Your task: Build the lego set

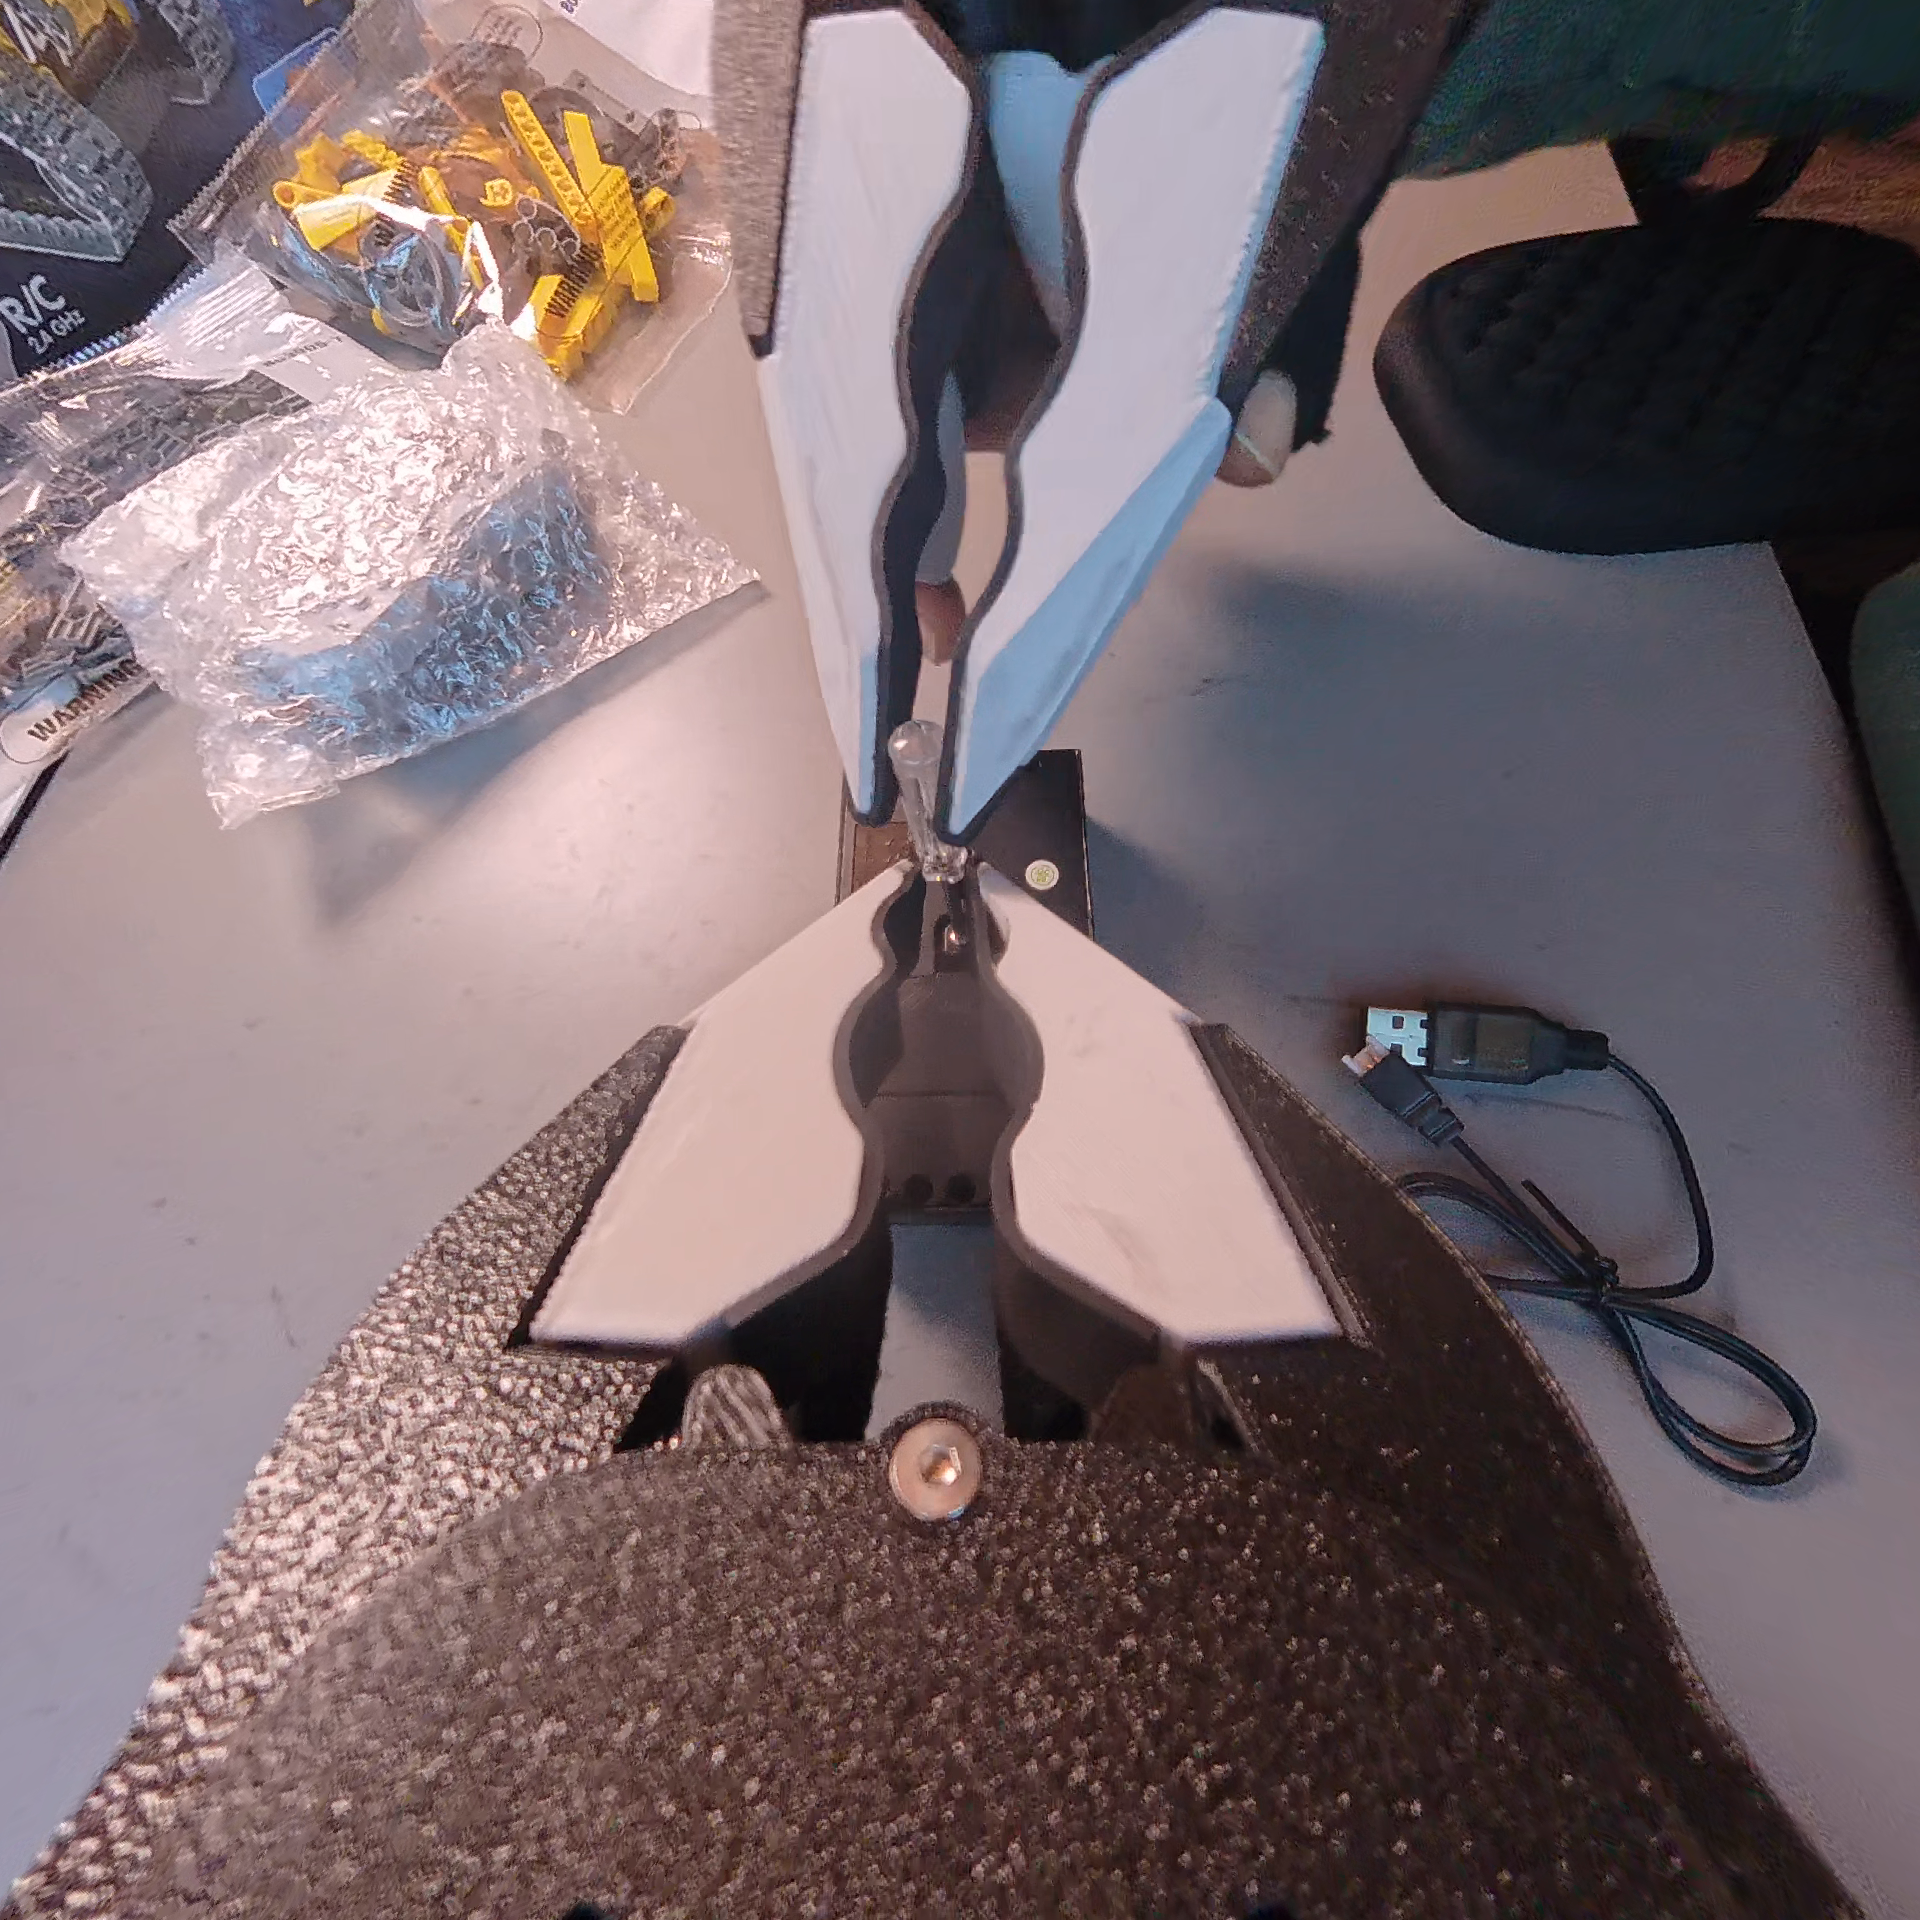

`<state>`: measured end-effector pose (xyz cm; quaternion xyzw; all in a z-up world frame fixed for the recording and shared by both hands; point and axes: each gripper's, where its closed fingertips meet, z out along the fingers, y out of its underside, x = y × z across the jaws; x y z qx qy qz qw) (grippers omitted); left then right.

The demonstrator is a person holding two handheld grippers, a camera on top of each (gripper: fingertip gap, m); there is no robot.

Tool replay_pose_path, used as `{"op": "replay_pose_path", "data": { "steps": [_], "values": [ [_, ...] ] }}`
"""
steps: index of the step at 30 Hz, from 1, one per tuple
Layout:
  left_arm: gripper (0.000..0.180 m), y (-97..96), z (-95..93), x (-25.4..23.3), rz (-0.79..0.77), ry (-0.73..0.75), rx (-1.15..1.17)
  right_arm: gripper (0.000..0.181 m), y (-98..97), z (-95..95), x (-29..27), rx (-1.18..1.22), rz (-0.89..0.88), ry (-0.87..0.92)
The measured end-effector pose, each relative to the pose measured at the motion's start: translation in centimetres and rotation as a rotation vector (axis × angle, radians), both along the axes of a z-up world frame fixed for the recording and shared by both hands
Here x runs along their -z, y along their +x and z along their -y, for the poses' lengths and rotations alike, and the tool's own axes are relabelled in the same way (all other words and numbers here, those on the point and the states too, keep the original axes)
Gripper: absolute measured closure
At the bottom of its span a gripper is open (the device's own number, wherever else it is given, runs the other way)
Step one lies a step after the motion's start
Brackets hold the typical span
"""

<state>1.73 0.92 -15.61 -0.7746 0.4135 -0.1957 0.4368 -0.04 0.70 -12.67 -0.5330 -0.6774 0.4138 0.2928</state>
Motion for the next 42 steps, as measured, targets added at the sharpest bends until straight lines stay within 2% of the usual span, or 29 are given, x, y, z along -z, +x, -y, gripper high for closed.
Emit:
{"op": "replay_pose_path", "data": {
  "steps": [2,5,9,12,14,16,20,23,26,30,35,38,42],
  "values": [
    [0.165,0.0,0.1,-0.1,0.009,0.012,0.023,0.174,0.0,0.2,0.0,-0.146,0.038,0.055],
    [0.168,0.3,0.3,-0.5,0.064,0.011,0.055,0.174,0.3,1.2,0.2,-0.404,0.078,0.172],
    [0.171,0.5,0.3,-0.5,0.084,-0.001,0.051,0.174,0.6,1.3,0.3,-0.571,0.175,0.144],
    [0.171,0.3,0.1,-0.5,0.083,-0.008,0.027,0.174,0.3,1.0,0.2,-0.522,0.175,0.105],
    [0.172,0.3,0.0,-0.4,0.069,-0.005,0.015,0.164,0.1,0.8,-0.4,-0.427,0.122,0.085],
    [0.171,0.3,-0.1,-0.4,0.07,-0.014,0.001,0.162,0.1,0.5,-1.1,-0.305,0.072,0.048],
    [0.172,0.4,-0.3,-0.4,0.082,-0.03,-0.021,0.168,0.2,0.2,-0.6,-0.078,0.031,0.016],
    [0.172,0.5,-0.3,-0.4,0.071,-0.027,-0.031,0.174,-0.1,-0.1,-0.2,0.007,0.01,-0.032],
    [0.172,0.3,-0.4,-0.4,0.07,-0.028,-0.035,0.174,-0.2,-0.2,-0.1,-0.081,0.034,-0.012],
    [0.168,0.3,0.0,-0.4,0.085,-0.018,0.008,0.174,-0.1,0.5,0.0,-0.365,0.113,0.086],
    [0.172,0.2,0.1,-0.3,0.08,-0.01,0.025,0.174,0.0,1.1,0.1,-0.629,0.211,0.094],
    [0.172,0.1,-0.1,-0.3,0.086,-0.024,0.004,0.174,-0.1,1.0,0.1,-0.654,0.22,0.05],
    [0.172,-0.1,-0.5,-0.2,0.073,-0.027,-0.042,0.171,-0.4,0.0,-0.2,-0.491,0.147,0.029]
  ]
}}
